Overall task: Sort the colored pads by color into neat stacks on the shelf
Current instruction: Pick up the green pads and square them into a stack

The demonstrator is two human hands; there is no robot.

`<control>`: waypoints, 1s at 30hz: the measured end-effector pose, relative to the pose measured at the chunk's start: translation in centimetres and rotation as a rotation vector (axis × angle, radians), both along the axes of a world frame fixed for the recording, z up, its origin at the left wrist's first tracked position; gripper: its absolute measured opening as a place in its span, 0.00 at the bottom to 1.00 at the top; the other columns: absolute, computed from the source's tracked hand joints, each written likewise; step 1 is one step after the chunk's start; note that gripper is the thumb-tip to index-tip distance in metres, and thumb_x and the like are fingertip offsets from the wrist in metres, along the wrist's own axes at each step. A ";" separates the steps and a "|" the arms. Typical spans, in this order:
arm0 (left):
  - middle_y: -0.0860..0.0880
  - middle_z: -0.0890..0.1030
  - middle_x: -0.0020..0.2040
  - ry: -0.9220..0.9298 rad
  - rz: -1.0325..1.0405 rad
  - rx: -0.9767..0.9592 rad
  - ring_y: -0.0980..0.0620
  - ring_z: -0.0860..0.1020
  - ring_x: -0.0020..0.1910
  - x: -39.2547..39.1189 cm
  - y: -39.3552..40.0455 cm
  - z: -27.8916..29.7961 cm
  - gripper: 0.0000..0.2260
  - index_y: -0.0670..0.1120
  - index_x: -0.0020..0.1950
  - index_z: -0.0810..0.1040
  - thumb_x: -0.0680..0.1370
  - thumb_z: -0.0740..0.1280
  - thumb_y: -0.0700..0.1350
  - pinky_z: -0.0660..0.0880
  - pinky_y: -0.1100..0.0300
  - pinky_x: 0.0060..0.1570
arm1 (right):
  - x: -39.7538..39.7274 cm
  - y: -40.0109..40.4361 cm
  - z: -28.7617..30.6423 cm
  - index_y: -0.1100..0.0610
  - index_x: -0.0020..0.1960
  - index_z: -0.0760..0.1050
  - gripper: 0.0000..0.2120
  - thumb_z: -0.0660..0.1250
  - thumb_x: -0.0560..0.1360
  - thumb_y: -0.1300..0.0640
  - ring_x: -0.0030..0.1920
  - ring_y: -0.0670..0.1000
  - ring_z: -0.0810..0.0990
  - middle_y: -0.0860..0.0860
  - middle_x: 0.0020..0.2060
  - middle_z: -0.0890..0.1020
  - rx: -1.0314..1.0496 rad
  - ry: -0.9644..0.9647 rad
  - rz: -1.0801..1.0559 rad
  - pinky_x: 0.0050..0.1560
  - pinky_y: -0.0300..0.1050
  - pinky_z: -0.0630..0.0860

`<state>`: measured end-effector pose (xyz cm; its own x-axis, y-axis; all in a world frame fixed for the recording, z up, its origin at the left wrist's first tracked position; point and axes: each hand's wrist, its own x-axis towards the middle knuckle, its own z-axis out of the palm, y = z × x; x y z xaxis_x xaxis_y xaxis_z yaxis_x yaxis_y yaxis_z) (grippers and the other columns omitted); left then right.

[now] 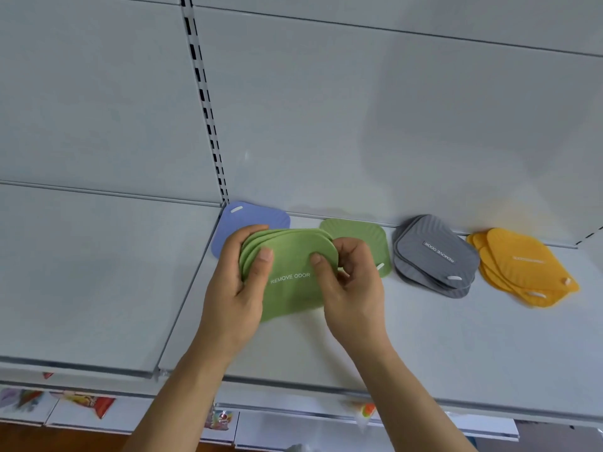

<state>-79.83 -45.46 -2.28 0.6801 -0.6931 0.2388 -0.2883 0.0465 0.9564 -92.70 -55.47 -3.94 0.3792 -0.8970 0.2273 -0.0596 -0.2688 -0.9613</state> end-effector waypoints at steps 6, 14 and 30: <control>0.70 0.80 0.54 -0.070 -0.035 0.000 0.67 0.79 0.54 -0.3 -0.5 0.0 0.08 0.60 0.61 0.74 0.82 0.62 0.52 0.70 0.77 0.51 | -2.3 -2.7 -0.8 0.50 0.61 0.77 0.10 0.70 0.80 0.56 0.51 0.48 0.83 0.45 0.51 0.84 -0.283 0.178 -0.046 0.51 0.43 0.79; 0.67 0.81 0.53 -0.061 0.001 -0.008 0.65 0.80 0.54 0.3 -0.9 -0.1 0.08 0.59 0.60 0.76 0.82 0.63 0.53 0.69 0.77 0.51 | -8.2 -10.5 -3.1 0.55 0.51 0.84 0.08 0.73 0.73 0.64 0.54 0.59 0.79 0.49 0.48 0.84 -0.909 0.932 0.134 0.51 0.57 0.80; 0.68 0.81 0.54 -0.037 0.021 0.001 0.67 0.79 0.55 0.3 -0.9 0.0 0.08 0.60 0.61 0.76 0.82 0.64 0.53 0.70 0.77 0.52 | -3.5 -13.5 -0.1 0.52 0.73 0.73 0.35 0.62 0.76 0.29 0.76 0.57 0.68 0.53 0.75 0.72 -0.608 1.220 0.243 0.77 0.56 0.64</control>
